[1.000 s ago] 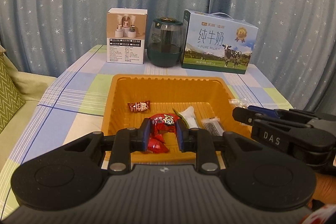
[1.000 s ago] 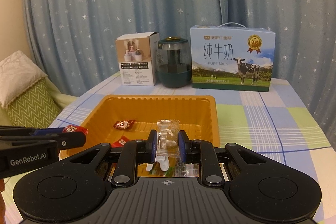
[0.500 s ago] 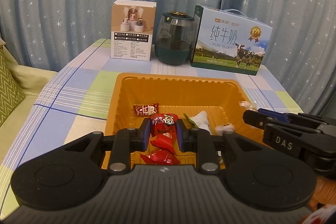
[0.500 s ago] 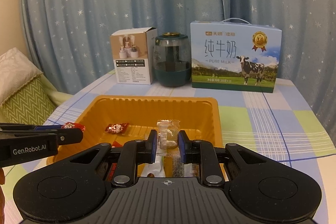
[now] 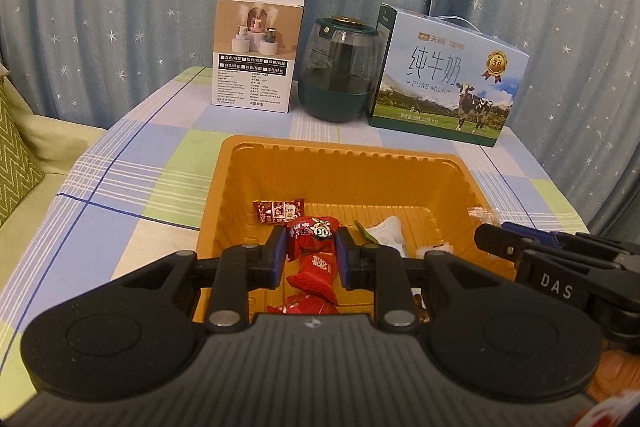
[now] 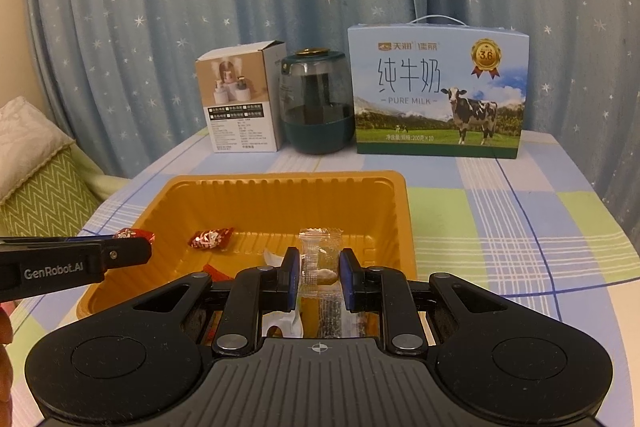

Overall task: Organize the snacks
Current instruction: 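Drop the red candy from the left tool while the right tool releases the clear packet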

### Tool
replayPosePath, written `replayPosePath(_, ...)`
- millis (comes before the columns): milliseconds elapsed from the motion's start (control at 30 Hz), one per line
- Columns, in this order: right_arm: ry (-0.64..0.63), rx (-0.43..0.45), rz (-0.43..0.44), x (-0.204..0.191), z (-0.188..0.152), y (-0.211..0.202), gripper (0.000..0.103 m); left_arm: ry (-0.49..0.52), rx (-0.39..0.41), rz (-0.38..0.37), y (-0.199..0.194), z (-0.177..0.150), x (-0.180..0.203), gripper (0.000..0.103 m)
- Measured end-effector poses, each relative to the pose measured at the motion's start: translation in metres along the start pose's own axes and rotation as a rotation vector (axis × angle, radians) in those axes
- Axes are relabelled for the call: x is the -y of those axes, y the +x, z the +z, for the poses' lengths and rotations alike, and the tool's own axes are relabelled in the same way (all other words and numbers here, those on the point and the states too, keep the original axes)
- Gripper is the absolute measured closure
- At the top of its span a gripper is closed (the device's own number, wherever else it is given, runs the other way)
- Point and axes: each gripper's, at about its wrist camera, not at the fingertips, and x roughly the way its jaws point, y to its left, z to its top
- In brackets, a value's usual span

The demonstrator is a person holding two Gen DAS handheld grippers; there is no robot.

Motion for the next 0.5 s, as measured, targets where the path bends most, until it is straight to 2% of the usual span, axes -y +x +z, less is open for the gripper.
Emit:
replayPosePath(100,0.005,-0.002,0.0,0.001,0.0,0.0,0.081,-0.011,-0.003,-0.018,0.005,0.0,0.002,0.078)
replayPosePath(167,0.007,-0.004,-0.001,0.002,-0.001,0.0,0.081,-0.021,-0.003,-0.037,0.007,-0.002,0.002,0.063)
replayPosePath(300,0.018,-0.007,0.002,0.004,-0.001,0.0,0.081,0.0,-0.006,-0.003,0.005,-0.004,0.0,0.061)
replayPosePath(500,0.03,-0.001,0.014,0.006,0.0,-0.001,0.081,-0.023,-0.017,0.024,0.002,-0.006,-0.013,0.061)
